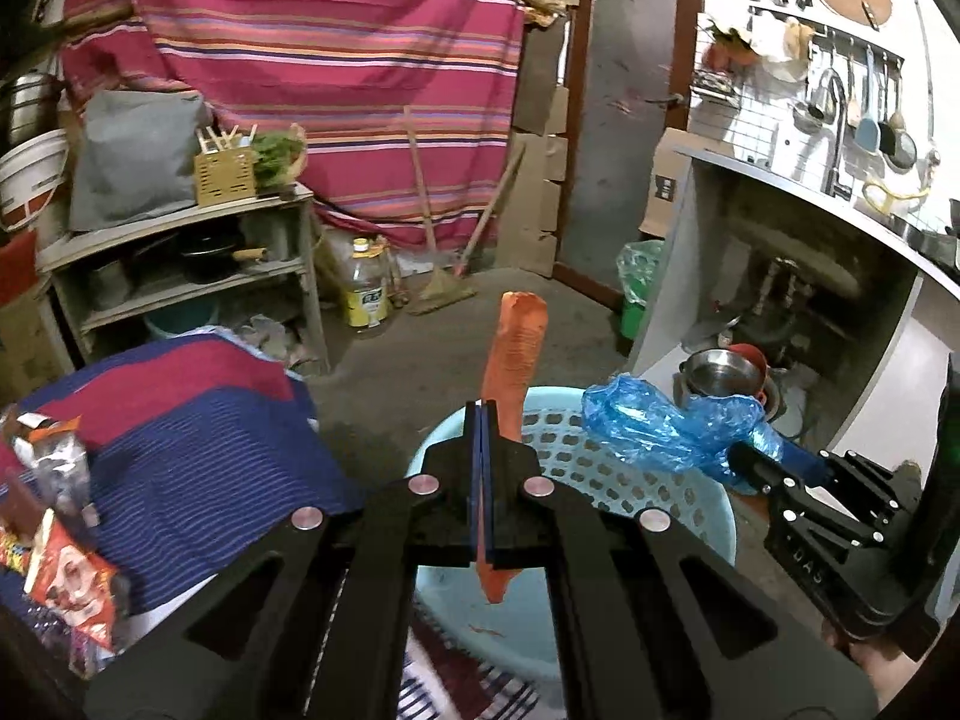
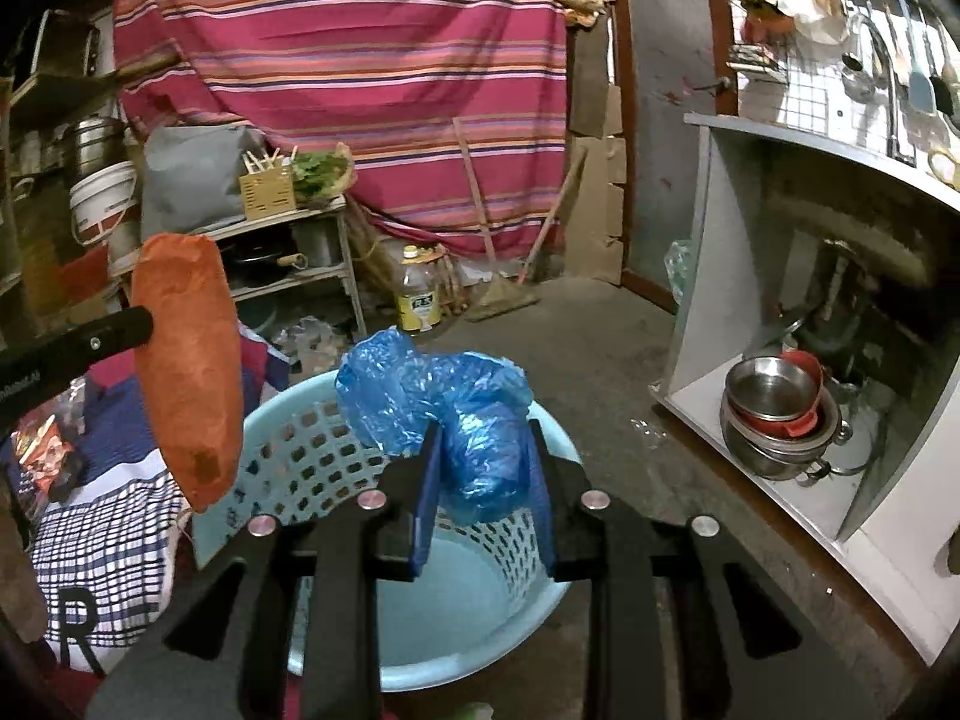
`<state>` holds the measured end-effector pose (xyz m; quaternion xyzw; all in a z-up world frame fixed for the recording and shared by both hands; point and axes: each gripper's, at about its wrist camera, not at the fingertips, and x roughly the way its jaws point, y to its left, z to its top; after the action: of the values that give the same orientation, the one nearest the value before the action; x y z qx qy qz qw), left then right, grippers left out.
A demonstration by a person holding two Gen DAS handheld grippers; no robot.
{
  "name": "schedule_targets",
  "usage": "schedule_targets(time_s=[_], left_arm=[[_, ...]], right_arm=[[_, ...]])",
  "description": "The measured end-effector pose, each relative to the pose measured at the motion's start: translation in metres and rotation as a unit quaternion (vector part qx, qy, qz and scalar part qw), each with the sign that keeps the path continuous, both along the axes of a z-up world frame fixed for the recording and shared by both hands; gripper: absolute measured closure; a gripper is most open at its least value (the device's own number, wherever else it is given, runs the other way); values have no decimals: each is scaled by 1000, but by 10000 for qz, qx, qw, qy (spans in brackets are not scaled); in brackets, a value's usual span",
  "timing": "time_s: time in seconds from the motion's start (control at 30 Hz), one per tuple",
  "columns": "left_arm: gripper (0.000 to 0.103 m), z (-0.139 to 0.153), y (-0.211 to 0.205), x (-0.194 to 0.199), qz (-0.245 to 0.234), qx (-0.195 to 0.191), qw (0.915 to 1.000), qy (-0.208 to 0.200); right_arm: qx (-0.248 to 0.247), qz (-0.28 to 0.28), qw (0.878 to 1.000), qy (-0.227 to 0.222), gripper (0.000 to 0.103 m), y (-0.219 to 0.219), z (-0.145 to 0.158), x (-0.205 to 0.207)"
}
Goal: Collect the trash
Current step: 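Carry both items over the light-blue basket and open both tools to drop them, then grasp the brown sock with the left tool while the right tool grasps the black rubber cup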
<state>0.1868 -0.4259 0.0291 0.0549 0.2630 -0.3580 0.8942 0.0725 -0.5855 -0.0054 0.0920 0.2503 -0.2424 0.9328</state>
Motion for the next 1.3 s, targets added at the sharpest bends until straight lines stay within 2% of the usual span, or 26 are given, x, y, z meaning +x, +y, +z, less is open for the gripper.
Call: schedule_targets(time_s=[0.23, 0.3, 0.33, 0.37, 0.4, 0.53, 0.67, 0.83, 0.93, 1.0, 1.07, 1.3], left_arm=[[103, -13, -14, 8, -72, -4, 9998, 208], [95, -16, -12, 10, -47, 24, 9997, 247], [80, -16, -11, 11, -10, 31, 9997, 249], [60, -16, -8, 11, 73, 30, 9997, 223], [54, -16, -5, 11, 139, 16, 9997, 180], [50, -13, 9, 12, 286, 38, 9995, 90], [25, -7, 32, 10, 589, 17, 9982, -124], [14, 0, 64, 7, 898, 31, 9956, -254], [11, 4, 80, 4, 999, 57, 9944, -336], [9, 7, 89, 1, 1072, 92, 9933, -419], [6, 9, 101, -1, 1131, 67, 9925, -464], [6, 10, 148, -6, 1452, 78, 9884, -437]], right_arm=[[21, -55, 10000, 43, 76, -5, -4, -1], [23, -52, 10000, 57, 76, -4, -5, 1], [22, -46, 10000, 63, 76, -3, -5, 1], [27, -40, 10000, 62, 76, -4, -5, 1], [34, -28, 10000, 63, 76, -2, -5, 2], [31, 20, 10000, 87, 76, 1, -5, 7], [72, 100, 9998, 179, 75, 8, -9, 15], [135, 147, 9995, 246, 72, 18, -13, 28], [108, 133, 9994, 304, 55, 25, -17, 37], [86, 115, 9993, 354, 37, 28, -20, 41], [62, 92, 9990, 438, 34, 33, -24, 44], [21, 99, 9990, 428, 20, 55, -20, 39]])
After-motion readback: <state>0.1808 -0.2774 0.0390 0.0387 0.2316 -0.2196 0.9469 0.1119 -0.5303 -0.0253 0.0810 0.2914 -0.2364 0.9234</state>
